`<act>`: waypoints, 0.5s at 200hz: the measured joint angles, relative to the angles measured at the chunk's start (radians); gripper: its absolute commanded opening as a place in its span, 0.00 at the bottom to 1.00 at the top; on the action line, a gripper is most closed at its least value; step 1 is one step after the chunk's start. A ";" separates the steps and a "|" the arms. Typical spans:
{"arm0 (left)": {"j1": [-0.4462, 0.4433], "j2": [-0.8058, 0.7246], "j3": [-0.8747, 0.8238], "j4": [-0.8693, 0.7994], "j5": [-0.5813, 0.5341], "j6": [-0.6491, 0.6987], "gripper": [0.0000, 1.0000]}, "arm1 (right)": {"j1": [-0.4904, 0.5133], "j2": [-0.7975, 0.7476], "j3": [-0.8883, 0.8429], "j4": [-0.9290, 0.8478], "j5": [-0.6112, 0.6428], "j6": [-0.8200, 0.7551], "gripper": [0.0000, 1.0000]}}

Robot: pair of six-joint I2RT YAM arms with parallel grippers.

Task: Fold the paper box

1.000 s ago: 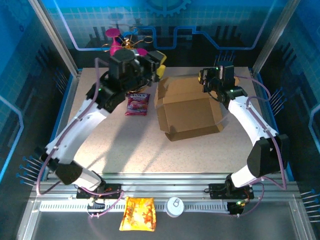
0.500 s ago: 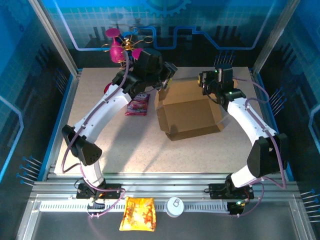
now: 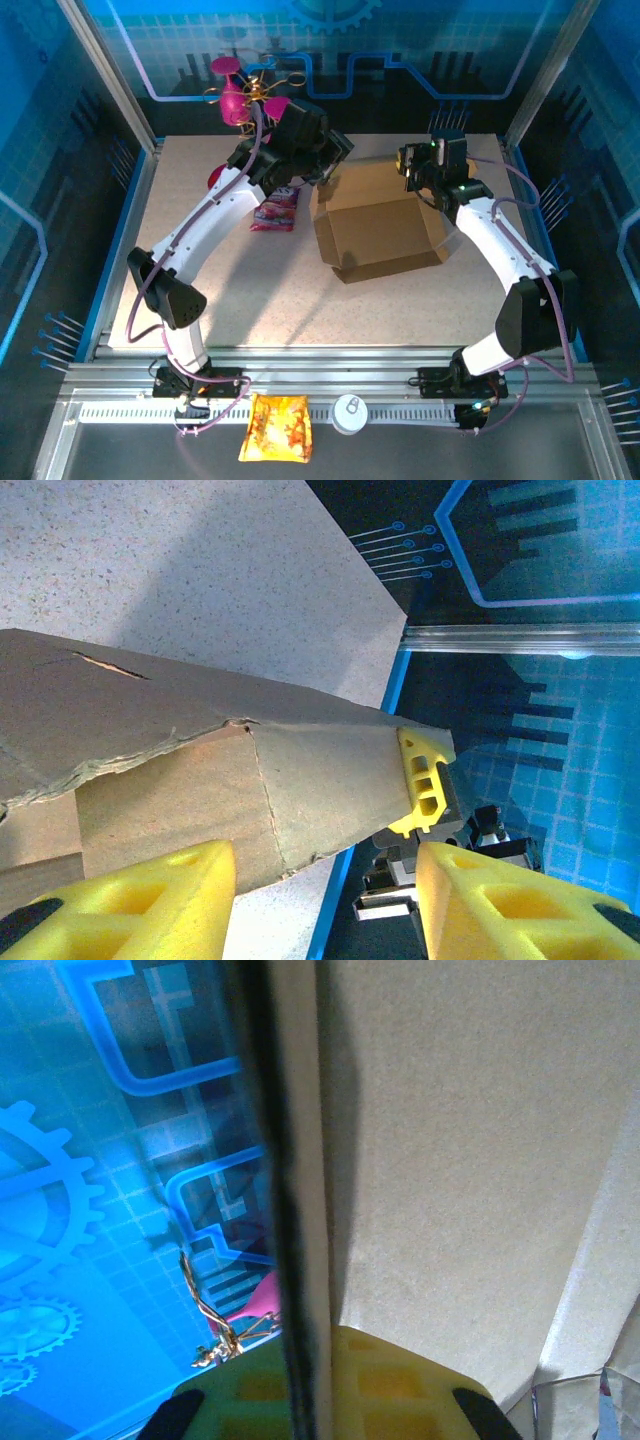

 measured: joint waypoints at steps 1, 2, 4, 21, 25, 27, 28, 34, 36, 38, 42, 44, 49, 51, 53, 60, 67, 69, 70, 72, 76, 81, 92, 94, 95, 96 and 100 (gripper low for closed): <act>0.000 0.000 0.000 0.000 0.000 0.000 0.52 | 0.000 0.000 0.000 0.000 0.000 0.000 0.00; 0.000 0.000 0.000 0.000 0.000 0.000 0.53 | 0.000 0.000 0.000 0.000 0.000 0.000 0.00; 0.000 0.001 0.000 0.000 0.000 0.000 0.53 | 0.000 0.000 0.000 0.000 0.000 0.000 0.00; 0.000 0.006 0.000 0.002 0.003 -0.003 0.53 | 0.000 -0.003 -0.002 0.000 0.000 0.000 0.00; 0.000 0.009 0.000 0.002 0.006 -0.003 0.53 | 0.000 -0.004 -0.002 0.000 0.000 0.000 0.00; 0.000 0.010 0.000 0.002 0.008 -0.003 0.53 | 0.000 -0.004 -0.002 0.000 0.000 0.000 0.00; 0.000 0.011 0.000 0.002 0.008 -0.003 0.53 | 0.000 -0.005 -0.002 0.000 0.000 0.000 0.00; 0.000 0.014 0.000 0.002 0.011 -0.003 0.53 | 0.000 -0.006 -0.002 0.000 0.000 0.000 0.00; 0.000 0.016 0.000 0.002 0.012 -0.004 0.53 | 0.000 -0.007 -0.002 0.000 0.000 0.000 0.00; 0.000 0.018 0.000 0.002 0.013 -0.004 0.53 | 0.000 -0.007 -0.002 0.000 0.000 0.000 0.00; 0.000 0.021 0.000 0.002 0.016 -0.007 0.52 | 0.000 -0.008 -0.002 0.000 0.000 0.000 0.00; 0.000 0.024 0.000 0.002 0.019 -0.006 0.52 | 0.000 -0.009 -0.002 0.000 0.000 0.000 0.00; 0.000 0.028 0.000 0.002 0.023 -0.007 0.52 | 0.000 -0.010 -0.002 0.000 -0.001 0.000 0.00; 0.000 0.030 0.000 0.002 0.024 -0.008 0.52 | 0.000 -0.010 -0.002 0.000 -0.001 0.000 0.00; 0.000 0.032 0.000 0.002 0.025 -0.009 0.52 | 0.000 -0.010 -0.002 0.000 0.000 0.000 0.00; 0.000 0.039 0.000 0.002 0.031 -0.010 0.51 | 0.000 -0.011 -0.002 0.000 -0.001 0.000 0.00; 0.000 0.046 0.000 0.002 0.037 -0.011 0.51 | 0.000 -0.011 -0.002 0.000 -0.001 0.000 0.00; 0.000 0.048 0.000 0.002 0.039 -0.011 0.50 | 0.000 -0.011 -0.002 0.000 -0.001 0.000 0.00; 0.000 0.049 0.000 0.002 0.040 -0.011 0.50 | 0.000 -0.011 -0.002 0.000 -0.001 0.000 0.00; 0.000 0.051 0.000 0.002 0.042 -0.011 0.50 | 0.000 -0.011 -0.002 0.000 -0.002 0.000 0.00; 0.000 0.053 0.000 0.002 0.046 -0.012 0.48 | 0.000 -0.011 -0.002 0.000 -0.002 0.000 0.00; 0.000 0.057 0.000 0.002 0.050 -0.016 0.47 | 0.000 -0.011 -0.002 0.000 -0.003 0.000 0.00; 0.000 0.061 -0.004 0.006 0.053 -0.028 0.43 | 0.001 -0.011 -0.002 0.000 -0.003 0.000 0.00; 0.000 0.061 -0.005 0.008 0.053 -0.028 0.42 | 0.001 -0.011 -0.002 0.000 -0.003 0.000 0.00; 0.000 0.061 -0.006 0.008 0.053 -0.027 0.42 | 0.002 -0.011 -0.002 0.000 -0.003 0.000 0.00; 0.000 0.061 -0.007 0.009 0.053 -0.028 0.42 | 0.002 -0.011 -0.002 0.000 -0.003 0.000 0.00; 0.000 0.061 -0.009 0.010 0.053 -0.033 0.40 | 0.002 -0.011 -0.002 -0.001 -0.003 0.000 0.00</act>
